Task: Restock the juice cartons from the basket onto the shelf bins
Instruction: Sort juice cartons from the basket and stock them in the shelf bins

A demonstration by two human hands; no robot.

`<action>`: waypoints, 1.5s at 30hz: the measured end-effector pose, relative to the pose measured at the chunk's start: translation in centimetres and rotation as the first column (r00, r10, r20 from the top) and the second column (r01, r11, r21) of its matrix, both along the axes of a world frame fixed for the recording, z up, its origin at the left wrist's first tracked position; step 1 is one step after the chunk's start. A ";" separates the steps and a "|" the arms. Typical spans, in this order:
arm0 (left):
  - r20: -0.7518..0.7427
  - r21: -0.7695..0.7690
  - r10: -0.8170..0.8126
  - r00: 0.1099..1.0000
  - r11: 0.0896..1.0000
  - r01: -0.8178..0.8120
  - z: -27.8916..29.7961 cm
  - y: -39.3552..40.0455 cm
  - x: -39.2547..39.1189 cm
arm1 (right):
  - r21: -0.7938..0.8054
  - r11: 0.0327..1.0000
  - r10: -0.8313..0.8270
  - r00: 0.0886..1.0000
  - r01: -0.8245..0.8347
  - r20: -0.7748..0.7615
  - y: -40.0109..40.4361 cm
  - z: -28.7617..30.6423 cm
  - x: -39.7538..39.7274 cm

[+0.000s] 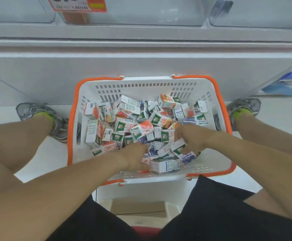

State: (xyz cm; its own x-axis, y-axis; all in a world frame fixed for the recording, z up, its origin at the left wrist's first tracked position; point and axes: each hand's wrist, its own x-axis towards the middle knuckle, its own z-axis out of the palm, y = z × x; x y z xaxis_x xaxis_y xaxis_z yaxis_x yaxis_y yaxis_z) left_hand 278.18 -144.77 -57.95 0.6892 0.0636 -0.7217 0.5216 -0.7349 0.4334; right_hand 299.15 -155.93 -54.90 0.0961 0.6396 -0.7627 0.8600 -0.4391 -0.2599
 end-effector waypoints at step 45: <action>0.242 -0.850 0.877 0.415 0.398 -0.344 21.7 6.5 12.4 | 0.932 -0.241 -0.464 0.812 0.270 -0.355 4.1 21.9 14.1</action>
State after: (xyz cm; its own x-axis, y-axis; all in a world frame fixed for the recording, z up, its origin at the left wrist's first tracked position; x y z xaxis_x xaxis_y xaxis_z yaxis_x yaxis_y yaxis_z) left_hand 290.59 -138.28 -36.28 0.8722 0.4348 -0.2242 0.1047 0.2816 0.9538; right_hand 313.21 -151.83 -32.98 0.6456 0.4513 0.6161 0.7142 -0.0712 -0.6963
